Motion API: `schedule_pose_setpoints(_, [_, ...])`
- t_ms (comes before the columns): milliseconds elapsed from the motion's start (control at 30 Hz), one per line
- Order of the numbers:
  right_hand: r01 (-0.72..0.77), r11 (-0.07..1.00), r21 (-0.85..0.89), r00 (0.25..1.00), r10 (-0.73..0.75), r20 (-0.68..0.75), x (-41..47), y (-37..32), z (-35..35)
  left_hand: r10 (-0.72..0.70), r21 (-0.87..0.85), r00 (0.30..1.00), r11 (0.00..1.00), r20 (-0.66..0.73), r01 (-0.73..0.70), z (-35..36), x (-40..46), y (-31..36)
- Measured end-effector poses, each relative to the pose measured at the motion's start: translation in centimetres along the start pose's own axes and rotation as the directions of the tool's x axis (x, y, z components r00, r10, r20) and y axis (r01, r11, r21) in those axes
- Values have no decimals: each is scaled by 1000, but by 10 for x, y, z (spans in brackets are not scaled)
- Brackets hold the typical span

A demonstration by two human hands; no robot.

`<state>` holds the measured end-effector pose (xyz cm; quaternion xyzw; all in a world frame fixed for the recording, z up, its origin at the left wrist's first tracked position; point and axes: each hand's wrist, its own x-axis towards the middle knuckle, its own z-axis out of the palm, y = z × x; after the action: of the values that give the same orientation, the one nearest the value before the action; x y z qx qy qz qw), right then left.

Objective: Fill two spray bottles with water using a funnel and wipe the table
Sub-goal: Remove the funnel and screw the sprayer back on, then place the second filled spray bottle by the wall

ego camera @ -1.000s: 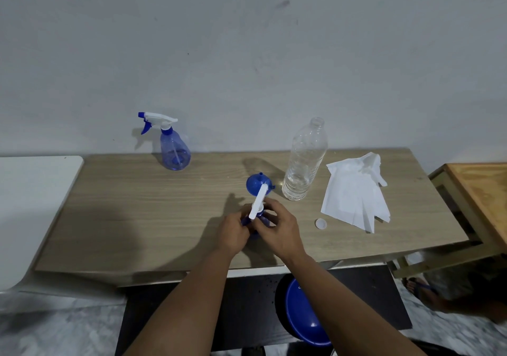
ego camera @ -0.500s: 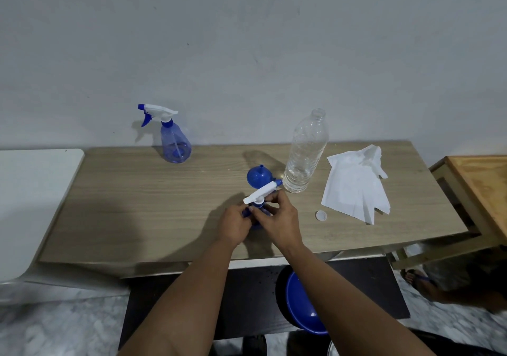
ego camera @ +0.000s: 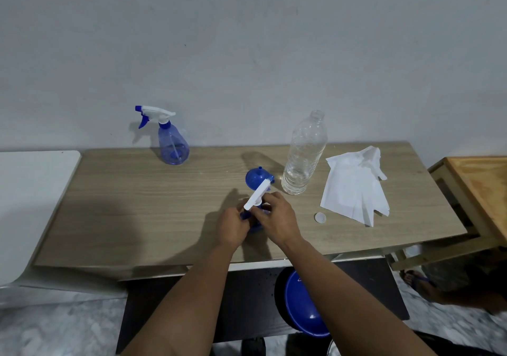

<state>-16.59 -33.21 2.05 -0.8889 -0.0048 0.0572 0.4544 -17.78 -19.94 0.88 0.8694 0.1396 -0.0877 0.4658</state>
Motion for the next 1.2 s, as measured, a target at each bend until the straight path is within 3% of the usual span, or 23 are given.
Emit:
schedule_pose_setpoints(367, [41,997,67,979,-27,-204,-11,12,18,63,68,994,996,-84,-57,19,-2,-8])
schedule_pose_setpoints(567, [-113,968,225,973,154,-171,-16,-5,8,49,-9,994,999,-98,-50,20,-16,6])
schedule_pose_setpoints(733, [-68,971,230,992,91,-91,-24,-13,-3,146,-49,989,988,-35,-148,10,-44,-3])
schedule_pose_setpoints(833, [-28,968,249,989,63,-136,-32,-24,-9,161,7,986,987,47,-161,-7,-58,-14])
schedule_pose_setpoints(933, [58,966,253,981,-9,-191,-35,-38,-2,166,101,986,981,17,-167,-33,-74,-30])
schedule_pose_setpoints(1100, [-15,943,332,999,-1,47,-48,-65,27,142,345,979,935,-149,-83,-97,-98,-71])
schedule_pose_setpoints(1200, [-38,958,284,981,-19,193,-61,-71,53,77,346,961,938,-266,21,-132,-109,-94])
